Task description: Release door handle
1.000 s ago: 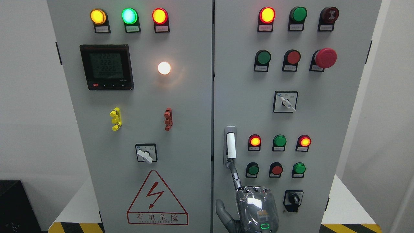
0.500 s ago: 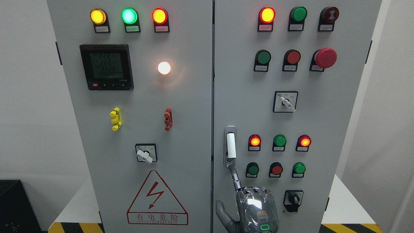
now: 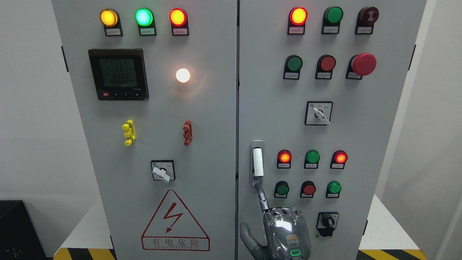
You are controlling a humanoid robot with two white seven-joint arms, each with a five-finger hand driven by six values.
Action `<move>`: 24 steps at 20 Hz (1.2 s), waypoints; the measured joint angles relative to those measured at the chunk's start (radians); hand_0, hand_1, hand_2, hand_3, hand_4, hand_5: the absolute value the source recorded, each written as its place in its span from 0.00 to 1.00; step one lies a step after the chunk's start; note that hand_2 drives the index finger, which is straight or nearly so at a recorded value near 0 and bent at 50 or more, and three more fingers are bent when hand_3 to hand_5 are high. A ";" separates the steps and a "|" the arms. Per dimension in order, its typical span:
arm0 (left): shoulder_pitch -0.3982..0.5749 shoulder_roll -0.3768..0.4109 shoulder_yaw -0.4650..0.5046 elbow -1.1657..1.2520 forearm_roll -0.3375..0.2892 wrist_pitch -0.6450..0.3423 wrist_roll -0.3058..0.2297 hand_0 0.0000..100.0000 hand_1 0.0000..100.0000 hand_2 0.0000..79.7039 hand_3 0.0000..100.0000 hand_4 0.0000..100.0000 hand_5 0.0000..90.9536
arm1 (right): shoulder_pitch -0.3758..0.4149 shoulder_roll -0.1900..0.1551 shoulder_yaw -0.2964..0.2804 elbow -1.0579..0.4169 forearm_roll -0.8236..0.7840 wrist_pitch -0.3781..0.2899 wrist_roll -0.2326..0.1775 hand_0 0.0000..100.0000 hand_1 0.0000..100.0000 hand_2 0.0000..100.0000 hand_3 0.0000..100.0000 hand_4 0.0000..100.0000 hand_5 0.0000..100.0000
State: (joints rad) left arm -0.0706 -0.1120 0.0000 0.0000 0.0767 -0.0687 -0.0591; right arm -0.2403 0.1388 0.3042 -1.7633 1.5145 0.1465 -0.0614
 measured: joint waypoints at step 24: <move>0.000 0.000 0.000 0.000 0.000 0.000 0.000 0.00 0.00 0.03 0.08 0.01 0.00 | -0.011 0.002 -0.008 -0.070 -0.017 0.001 -0.006 0.25 0.23 0.80 1.00 0.98 0.97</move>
State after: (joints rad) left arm -0.0706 -0.1120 0.0000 0.0000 0.0767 -0.0687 -0.0592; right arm -0.2512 0.1407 0.2960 -1.8329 1.4973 0.1472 -0.0671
